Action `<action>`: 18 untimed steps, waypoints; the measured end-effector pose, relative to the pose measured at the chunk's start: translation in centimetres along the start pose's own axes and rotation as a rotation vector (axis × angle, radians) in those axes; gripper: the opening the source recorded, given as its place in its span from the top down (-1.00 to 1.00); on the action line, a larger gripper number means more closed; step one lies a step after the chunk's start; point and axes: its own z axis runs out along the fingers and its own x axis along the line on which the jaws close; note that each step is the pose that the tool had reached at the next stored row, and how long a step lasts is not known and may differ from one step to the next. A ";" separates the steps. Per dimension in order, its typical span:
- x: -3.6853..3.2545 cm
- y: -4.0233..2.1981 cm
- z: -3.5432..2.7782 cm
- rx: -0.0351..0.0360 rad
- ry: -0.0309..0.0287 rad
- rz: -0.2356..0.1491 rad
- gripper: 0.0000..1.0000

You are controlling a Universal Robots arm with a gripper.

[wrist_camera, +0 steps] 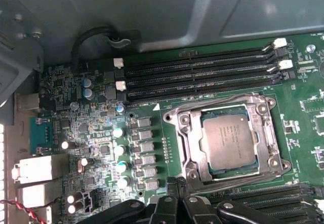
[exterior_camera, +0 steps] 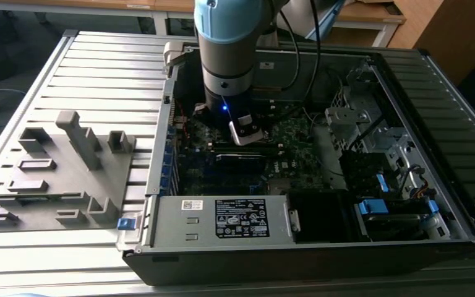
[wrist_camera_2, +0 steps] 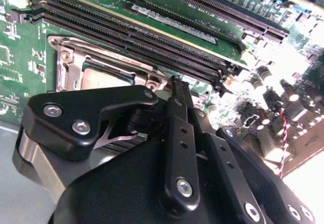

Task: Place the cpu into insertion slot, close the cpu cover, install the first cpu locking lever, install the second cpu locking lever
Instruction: 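Install the second cpu locking lever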

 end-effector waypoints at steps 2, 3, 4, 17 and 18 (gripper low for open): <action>0.01 -0.01 0.07 0.0004 -0.0001 0.000 0.79; 0.01 -0.02 0.10 0.0007 0.0001 0.000 0.79; 0.01 -0.03 0.14 0.0007 0.0001 -0.001 0.79; 0.08 -0.10 0.51 0.0201 -0.0018 -0.011 0.79; 0.10 -0.10 0.51 0.0241 -0.0025 -0.012 0.79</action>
